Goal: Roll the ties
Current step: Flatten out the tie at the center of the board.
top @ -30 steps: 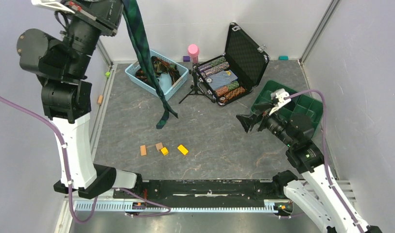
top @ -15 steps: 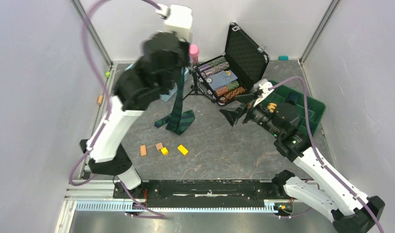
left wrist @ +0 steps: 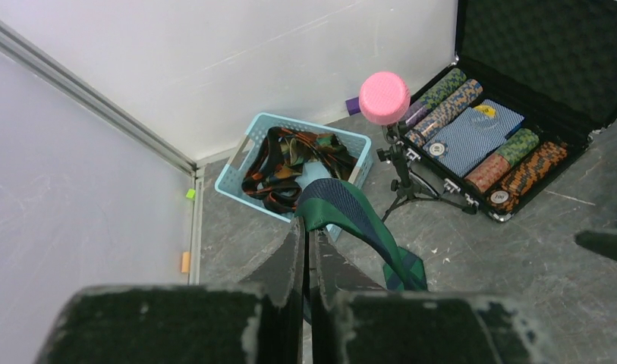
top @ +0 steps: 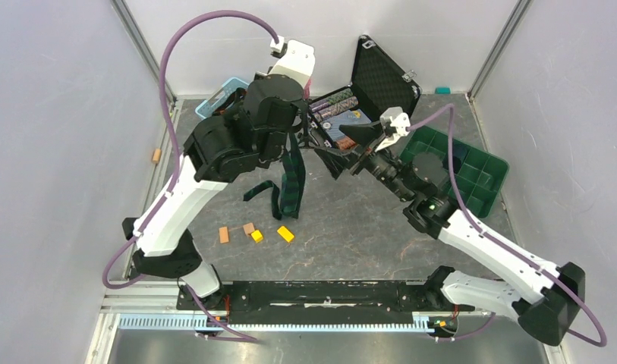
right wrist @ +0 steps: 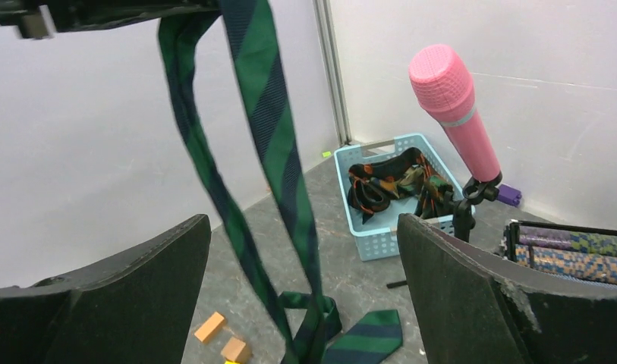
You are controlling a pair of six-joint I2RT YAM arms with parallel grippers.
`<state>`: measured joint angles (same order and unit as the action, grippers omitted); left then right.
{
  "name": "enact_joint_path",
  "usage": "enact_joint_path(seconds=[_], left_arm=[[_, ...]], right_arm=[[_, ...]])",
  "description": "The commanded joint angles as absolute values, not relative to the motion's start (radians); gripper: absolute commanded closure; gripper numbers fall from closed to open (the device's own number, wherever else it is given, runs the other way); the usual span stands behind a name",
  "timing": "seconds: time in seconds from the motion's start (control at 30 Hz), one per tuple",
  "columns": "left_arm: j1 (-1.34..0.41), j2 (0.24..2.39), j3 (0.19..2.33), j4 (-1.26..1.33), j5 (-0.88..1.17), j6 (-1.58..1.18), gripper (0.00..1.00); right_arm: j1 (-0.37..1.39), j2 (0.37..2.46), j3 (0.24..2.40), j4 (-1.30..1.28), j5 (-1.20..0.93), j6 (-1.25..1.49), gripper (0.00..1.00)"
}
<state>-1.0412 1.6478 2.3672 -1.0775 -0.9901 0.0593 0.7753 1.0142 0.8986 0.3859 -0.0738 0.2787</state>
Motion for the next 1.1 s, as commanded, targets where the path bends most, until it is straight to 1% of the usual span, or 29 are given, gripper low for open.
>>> enact_joint_path(seconds=[0.0,0.17,0.43,0.63,0.67,0.9,1.07], left_arm=[[-1.047,1.607,2.339,-1.114,-0.95,0.011,0.98],[-1.047,1.612,2.33,-1.133,-0.93,-0.029,0.98],[-1.048,1.611,2.3,-1.137,-0.909,-0.041,0.98],[-1.047,1.61,2.282,-1.139,-0.875,-0.062,0.98],[-1.047,1.609,2.279,-1.14,-0.868,-0.066,0.98],[-1.048,1.6,2.268,-1.147,-0.848,-0.078,0.98],[-1.048,1.591,2.254,-1.153,-0.829,-0.083,0.98]], right_arm=[[0.785,1.095,0.937,0.584,-0.073,0.338,0.01],[0.803,1.165,0.965,0.656,-0.074,0.339,0.01],[0.826,1.221,0.987,0.719,-0.07,0.359,0.01],[0.834,1.271,1.016,0.738,-0.025,0.357,0.01],[0.835,1.281,1.021,0.741,-0.014,0.353,0.04],[0.842,1.361,1.061,0.743,0.059,0.3,0.11],[0.844,1.407,1.083,0.768,0.096,0.272,0.19]])
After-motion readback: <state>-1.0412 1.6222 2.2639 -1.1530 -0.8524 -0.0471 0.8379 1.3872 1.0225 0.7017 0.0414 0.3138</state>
